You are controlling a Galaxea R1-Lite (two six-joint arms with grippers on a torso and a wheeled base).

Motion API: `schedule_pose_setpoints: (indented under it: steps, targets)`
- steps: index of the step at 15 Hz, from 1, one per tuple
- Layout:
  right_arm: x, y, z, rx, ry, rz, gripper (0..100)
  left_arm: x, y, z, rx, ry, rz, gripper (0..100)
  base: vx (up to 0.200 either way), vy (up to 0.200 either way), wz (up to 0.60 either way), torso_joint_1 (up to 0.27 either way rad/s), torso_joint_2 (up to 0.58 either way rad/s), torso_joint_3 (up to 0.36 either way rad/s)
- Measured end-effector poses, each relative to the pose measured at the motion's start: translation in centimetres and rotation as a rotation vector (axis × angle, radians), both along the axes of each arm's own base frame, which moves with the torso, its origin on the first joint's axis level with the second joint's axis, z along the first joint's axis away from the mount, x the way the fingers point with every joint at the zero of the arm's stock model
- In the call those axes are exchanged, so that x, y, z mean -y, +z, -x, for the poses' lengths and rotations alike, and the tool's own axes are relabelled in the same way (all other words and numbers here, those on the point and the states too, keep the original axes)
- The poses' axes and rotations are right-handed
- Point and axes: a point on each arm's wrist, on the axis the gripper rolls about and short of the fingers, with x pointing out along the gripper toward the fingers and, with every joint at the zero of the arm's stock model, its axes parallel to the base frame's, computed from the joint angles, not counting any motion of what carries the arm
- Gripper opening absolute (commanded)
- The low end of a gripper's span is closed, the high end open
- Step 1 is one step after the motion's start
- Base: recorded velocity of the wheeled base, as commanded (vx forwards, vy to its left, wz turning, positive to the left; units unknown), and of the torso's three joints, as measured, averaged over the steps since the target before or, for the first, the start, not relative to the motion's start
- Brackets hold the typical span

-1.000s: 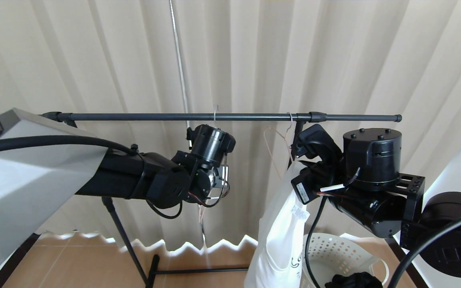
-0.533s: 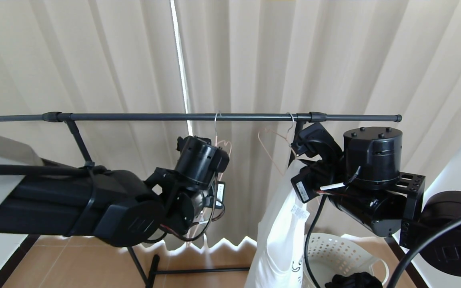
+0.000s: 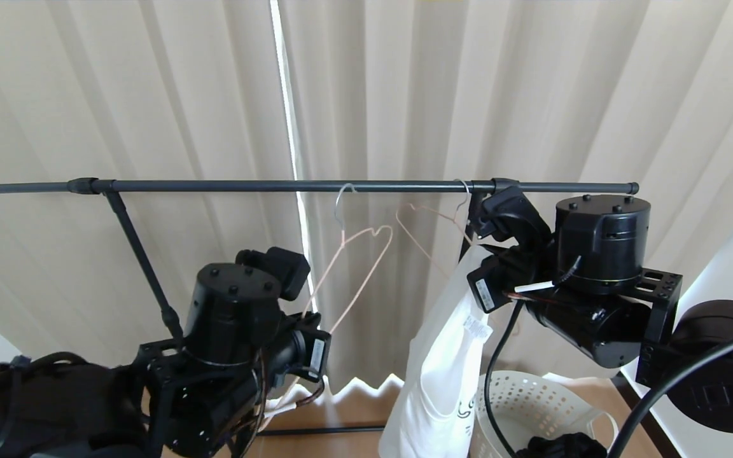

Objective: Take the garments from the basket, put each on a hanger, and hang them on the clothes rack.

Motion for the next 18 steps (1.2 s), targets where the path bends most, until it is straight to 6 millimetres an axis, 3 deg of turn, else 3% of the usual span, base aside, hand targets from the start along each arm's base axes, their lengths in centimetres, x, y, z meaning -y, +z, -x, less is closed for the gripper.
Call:
schedule_pose_setpoints:
  steps: [4,8,18]
  targets:
    - [1.4,0.6,-1.2,0.022,-0.061,0.000,0,-2.9,-1.2,2.9,0.089,-0.235,-0.010,0,0.000,0.000,0.00,0.000,0.00,0.000]
    - [2.9,1.4,-2.4,0.058,-0.189,0.025,0,-5.2,-2.1,4.3,0.148,-0.352,-0.013,0,0.000,0.000,0.00,0.000,0.00,0.000]
    - [4.0,1.9,-3.9,0.081,-0.250,0.013,0,-5.5,-2.6,5.6,0.129,-0.527,0.062,0,0.000,0.000,0.00,0.000,0.00,0.000]
